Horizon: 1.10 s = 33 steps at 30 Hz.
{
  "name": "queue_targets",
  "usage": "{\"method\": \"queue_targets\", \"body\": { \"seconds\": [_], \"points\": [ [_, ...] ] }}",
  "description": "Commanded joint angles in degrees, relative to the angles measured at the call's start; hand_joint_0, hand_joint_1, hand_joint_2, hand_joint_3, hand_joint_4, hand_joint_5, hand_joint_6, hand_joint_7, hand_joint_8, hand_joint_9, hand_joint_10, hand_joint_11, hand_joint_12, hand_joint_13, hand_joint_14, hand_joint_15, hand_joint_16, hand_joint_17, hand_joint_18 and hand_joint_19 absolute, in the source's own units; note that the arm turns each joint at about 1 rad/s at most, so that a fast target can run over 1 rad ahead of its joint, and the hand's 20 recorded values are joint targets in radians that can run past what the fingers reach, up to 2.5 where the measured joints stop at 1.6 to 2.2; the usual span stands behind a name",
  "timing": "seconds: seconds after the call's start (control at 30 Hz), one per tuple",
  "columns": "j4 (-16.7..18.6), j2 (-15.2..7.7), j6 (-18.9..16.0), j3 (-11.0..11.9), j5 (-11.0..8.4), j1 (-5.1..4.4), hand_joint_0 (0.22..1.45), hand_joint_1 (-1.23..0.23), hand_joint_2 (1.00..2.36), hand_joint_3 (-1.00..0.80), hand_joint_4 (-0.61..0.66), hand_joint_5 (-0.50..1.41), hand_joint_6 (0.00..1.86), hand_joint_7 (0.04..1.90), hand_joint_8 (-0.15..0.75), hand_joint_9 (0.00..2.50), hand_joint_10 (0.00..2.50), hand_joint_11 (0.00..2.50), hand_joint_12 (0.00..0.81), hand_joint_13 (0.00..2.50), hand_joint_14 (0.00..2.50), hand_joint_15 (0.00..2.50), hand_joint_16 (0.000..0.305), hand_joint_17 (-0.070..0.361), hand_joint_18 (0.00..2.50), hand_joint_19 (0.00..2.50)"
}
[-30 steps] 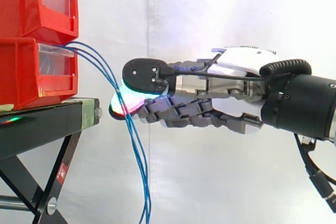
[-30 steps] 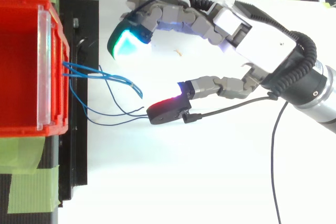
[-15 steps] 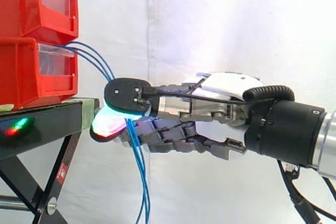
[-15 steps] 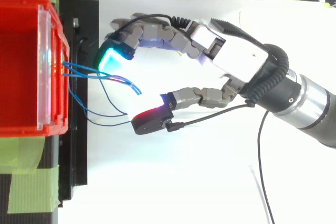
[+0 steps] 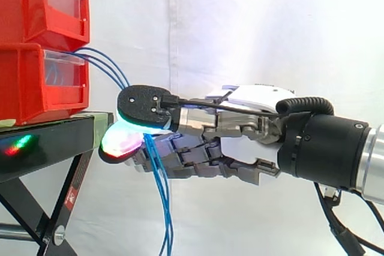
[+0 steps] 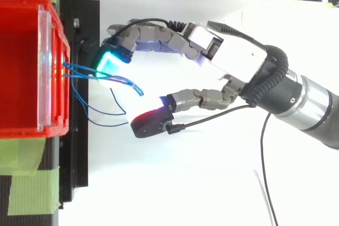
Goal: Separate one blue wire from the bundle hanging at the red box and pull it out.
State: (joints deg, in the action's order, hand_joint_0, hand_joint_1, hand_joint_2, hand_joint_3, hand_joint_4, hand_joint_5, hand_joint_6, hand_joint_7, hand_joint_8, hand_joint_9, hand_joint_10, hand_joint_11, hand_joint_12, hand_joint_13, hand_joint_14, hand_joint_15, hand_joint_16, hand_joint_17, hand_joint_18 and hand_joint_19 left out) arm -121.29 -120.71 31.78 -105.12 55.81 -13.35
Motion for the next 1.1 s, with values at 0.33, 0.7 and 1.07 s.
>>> {"method": "queue_targets", "body": {
  "seconds": [0.33,0.7,1.07],
  "points": [
    [-0.2,0.3,-3.4,0.0,3.35,0.87,0.54,-0.64,1.0,-0.5,0.29,-0.15,0.5,1.06,0.276,0.51,0.0,0.18,0.348,0.32,0.01,0.17,0.054,0.121,0.14,0.22],
    [-3.1,1.7,-3.7,0.0,3.61,1.39,0.55,-0.64,1.0,-0.5,0.3,-0.15,0.5,1.05,0.278,0.51,0.01,0.17,0.35,0.34,0.01,0.17,0.053,0.12,0.16,0.23],
    [-3.2,2.1,-4.0,0.0,4.75,2.71,0.55,-0.64,1.0,-0.5,0.3,-0.15,0.5,1.03,0.277,0.51,0.01,0.18,0.35,0.36,0.01,0.19,0.054,0.121,0.17,0.25]
  ]
}}
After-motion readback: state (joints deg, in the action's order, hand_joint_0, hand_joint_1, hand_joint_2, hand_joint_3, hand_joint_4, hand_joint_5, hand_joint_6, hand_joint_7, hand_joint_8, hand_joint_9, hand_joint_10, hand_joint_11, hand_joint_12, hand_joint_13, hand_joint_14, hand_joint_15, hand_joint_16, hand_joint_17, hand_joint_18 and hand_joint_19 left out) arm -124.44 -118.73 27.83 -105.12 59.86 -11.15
